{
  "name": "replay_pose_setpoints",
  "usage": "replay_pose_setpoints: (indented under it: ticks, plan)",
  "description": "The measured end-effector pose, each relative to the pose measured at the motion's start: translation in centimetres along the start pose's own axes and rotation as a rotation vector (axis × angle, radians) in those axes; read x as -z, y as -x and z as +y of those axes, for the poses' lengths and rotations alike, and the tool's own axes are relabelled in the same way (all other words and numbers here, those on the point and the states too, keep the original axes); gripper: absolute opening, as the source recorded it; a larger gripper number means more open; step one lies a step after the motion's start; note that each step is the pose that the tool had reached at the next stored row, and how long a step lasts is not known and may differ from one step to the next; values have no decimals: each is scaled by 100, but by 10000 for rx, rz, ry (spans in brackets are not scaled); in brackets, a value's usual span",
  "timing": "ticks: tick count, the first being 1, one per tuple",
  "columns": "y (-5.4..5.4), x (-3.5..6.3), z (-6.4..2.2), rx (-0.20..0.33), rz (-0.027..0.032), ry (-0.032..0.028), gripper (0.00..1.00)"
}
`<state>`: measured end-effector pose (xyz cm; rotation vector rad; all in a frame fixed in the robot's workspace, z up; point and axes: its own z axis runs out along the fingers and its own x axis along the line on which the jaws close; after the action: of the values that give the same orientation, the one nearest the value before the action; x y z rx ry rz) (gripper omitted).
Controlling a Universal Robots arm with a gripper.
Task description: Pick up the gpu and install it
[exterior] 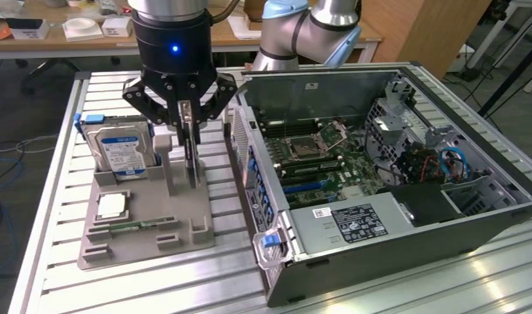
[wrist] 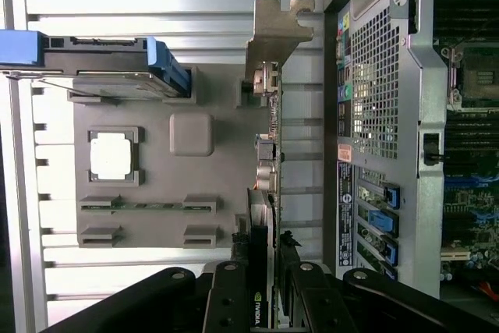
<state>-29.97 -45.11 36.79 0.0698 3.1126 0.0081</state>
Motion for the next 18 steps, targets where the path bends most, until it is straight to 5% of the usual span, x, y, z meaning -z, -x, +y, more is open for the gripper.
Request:
replay_pose_setpoints:
  ticks: [18]
  plan:
    - [1, 49, 2, 0, 2, -5, 26]
